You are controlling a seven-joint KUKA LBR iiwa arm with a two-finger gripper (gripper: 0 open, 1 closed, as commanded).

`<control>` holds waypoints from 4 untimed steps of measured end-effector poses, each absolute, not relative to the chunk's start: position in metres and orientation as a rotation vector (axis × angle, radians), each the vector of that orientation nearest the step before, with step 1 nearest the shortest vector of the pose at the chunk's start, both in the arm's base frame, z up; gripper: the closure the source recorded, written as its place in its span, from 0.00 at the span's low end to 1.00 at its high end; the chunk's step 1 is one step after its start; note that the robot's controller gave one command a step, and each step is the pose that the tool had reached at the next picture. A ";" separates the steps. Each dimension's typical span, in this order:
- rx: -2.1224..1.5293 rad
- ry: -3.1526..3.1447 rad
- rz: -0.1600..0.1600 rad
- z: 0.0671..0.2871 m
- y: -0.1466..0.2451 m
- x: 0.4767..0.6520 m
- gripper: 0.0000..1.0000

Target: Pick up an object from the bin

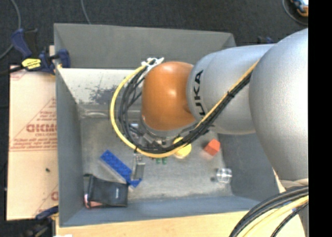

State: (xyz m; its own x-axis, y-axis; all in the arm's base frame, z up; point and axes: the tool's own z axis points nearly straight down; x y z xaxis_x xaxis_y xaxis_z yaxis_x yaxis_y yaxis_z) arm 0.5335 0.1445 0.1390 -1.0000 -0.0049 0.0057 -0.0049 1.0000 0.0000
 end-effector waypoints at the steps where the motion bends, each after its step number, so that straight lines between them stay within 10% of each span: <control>1: 0.000 -3.144 -0.002 0.144 0.144 0.536 0.00; 2: 0.082 -3.136 -0.001 0.068 0.185 0.535 0.00; 3: 0.009 -3.146 -0.005 0.070 0.175 0.481 1.00; 4: 0.006 -3.146 -0.005 0.070 0.175 0.481 1.00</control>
Offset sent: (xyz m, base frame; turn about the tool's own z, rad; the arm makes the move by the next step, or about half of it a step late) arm 0.0007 0.0401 -0.0690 -0.0407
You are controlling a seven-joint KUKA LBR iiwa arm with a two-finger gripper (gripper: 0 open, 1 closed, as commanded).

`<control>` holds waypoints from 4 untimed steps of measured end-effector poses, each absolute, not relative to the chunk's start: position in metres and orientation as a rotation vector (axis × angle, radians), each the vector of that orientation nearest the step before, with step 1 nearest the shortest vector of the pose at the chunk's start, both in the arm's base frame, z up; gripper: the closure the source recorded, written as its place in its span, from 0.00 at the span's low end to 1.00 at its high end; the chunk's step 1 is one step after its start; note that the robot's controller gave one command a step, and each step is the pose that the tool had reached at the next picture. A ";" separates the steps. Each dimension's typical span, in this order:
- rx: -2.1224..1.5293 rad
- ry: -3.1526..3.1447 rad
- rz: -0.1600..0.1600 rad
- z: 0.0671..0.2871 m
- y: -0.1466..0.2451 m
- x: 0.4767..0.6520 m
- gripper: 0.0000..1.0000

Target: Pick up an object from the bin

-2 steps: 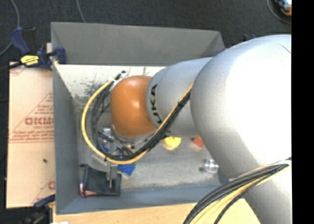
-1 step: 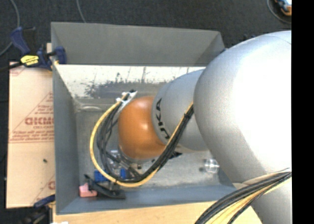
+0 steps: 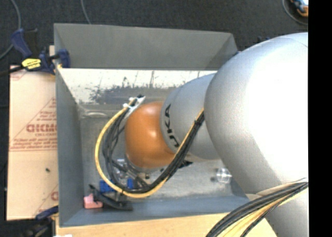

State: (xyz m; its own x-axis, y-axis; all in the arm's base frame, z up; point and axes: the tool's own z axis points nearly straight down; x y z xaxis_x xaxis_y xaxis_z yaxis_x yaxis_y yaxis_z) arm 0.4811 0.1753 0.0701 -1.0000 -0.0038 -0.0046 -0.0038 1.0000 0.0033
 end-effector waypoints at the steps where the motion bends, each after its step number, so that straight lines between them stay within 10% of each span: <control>1: 0.027 3.139 0.005 0.076 0.166 0.480 1.00; 4: 0.111 3.134 0.008 0.070 0.160 0.474 1.00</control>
Offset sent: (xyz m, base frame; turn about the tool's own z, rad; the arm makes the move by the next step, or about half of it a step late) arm -0.0084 -0.0271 0.0039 0.0271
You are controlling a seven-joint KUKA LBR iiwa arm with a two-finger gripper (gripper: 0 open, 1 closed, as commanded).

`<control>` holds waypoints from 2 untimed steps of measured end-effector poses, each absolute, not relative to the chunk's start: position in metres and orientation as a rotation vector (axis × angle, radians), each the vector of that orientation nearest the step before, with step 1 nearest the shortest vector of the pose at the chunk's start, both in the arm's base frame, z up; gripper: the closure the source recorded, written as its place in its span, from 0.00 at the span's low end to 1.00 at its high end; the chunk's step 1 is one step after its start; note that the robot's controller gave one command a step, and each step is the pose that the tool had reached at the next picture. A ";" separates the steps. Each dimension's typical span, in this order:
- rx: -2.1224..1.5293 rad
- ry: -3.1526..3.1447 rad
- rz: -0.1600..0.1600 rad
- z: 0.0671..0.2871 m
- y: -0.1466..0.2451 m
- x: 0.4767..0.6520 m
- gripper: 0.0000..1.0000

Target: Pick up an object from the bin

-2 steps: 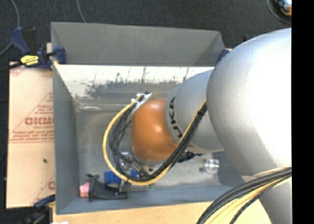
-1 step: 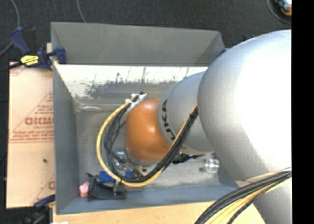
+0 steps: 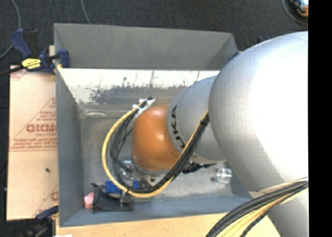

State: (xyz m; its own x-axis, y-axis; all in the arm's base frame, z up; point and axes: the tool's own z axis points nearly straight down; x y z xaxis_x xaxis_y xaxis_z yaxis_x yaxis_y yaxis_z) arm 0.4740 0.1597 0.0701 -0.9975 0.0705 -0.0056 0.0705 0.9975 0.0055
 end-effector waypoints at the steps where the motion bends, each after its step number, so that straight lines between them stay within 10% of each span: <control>1: 0.146 3.133 0.009 0.070 0.157 0.474 1.00; 2: 0.131 3.129 0.008 0.070 0.141 0.482 1.00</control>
Offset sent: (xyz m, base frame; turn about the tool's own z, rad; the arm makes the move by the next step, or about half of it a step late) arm 0.0066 -0.0174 -0.0001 0.0120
